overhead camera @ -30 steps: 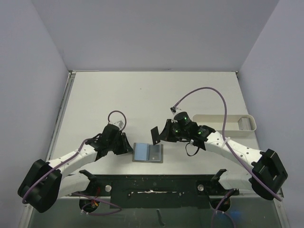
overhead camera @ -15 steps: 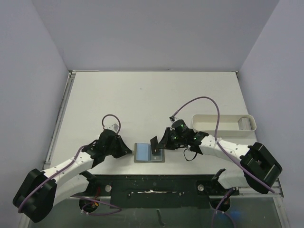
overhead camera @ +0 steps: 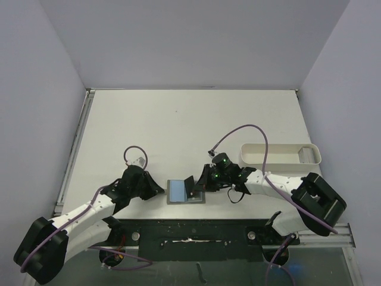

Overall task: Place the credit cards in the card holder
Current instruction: Insert the credit card into the card holder.

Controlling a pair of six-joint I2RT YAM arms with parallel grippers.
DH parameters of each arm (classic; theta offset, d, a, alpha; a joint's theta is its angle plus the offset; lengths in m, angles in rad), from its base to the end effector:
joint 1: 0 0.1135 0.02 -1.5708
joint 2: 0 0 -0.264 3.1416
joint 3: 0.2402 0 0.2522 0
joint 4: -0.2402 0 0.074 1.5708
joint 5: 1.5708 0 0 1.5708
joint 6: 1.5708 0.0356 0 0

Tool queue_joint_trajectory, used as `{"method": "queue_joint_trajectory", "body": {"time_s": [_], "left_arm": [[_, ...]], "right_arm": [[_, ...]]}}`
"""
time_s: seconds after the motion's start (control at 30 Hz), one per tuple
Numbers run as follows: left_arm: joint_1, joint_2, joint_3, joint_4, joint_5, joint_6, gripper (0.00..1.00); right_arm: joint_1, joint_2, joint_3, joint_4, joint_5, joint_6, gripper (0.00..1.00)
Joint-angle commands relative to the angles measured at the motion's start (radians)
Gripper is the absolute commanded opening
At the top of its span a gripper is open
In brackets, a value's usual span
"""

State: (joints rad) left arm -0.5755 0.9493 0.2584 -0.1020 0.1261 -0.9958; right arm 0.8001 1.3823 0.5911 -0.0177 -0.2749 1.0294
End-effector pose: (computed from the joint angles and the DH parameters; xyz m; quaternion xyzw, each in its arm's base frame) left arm 0.1402 -0.0963 0.1404 -0.1693 0.9081 -0.3089 0.2263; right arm 0.1743 0.1934 0.1625 0.0546 0.9193 0.3694 0.1239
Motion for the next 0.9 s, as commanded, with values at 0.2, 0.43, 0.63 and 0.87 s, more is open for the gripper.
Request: {"method": "queue_joint_trajectory", "body": {"time_s": [0.2,0.43,0.63,0.87], "left_arm": [[-0.013,-0.003,-0.015,0.074,-0.014,-0.019,0.00],[-0.022,0.005,-0.018,0.093,-0.019,-0.024,0.00],[-0.030,0.012,-0.015,0.097,-0.023,-0.024,0.00],[-0.040,0.013,-0.016,0.092,-0.029,-0.029,0.00]], "right_arm": [[0.009,0.043,0.006,0.080,-0.064,-0.002,0.00],[0.010,0.069,0.010,0.078,-0.094,-0.010,0.00],[0.010,0.078,0.020,0.086,-0.121,-0.025,0.00],[0.012,0.049,0.021,0.073,-0.107,-0.028,0.00]]}}
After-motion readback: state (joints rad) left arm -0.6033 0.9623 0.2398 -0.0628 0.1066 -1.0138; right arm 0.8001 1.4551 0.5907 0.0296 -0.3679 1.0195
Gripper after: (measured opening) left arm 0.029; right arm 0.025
